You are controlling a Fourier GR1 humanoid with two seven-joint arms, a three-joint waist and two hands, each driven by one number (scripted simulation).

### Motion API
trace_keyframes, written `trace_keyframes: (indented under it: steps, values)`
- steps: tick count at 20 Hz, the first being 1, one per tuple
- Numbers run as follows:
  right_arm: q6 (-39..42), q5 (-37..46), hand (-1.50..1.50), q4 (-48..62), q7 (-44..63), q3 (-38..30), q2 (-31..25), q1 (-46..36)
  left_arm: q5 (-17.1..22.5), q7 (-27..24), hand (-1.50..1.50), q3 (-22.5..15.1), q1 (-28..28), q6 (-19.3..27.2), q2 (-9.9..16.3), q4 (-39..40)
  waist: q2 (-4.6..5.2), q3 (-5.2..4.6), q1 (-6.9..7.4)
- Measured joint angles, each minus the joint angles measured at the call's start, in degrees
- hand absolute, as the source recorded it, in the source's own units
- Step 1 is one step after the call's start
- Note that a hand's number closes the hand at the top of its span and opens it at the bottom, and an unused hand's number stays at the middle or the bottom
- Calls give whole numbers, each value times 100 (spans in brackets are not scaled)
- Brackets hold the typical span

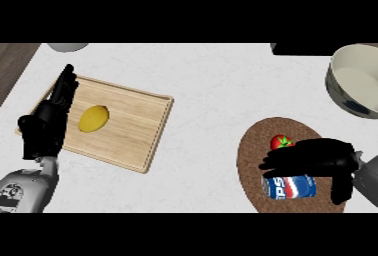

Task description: Pick the can from the placemat and place it in the bowl

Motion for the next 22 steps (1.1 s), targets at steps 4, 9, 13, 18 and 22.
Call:
trace_keyframes:
  steps: [4,9,13,18,22]
  values:
    - [-141,197,150,142,-148,73,113,57,-48,192,0,59,22,-47,21,-192,-7,1,-18]
    - [-451,434,150,88,-369,19,266,74,-73,-9,0,154,67,-135,-54,-10,-32,-22,-42]
    - [-591,475,150,184,-520,-79,398,133,-179,111,0,134,88,-109,-134,-163,-43,-31,-35]
    - [-631,382,150,268,-663,-142,486,104,-195,-20,0,187,128,-175,-205,-73,-31,-23,-33]
    - [-426,51,150,320,189,-440,782,168,-257,47,0,196,27,-158,-243,-13,-47,-42,-94]
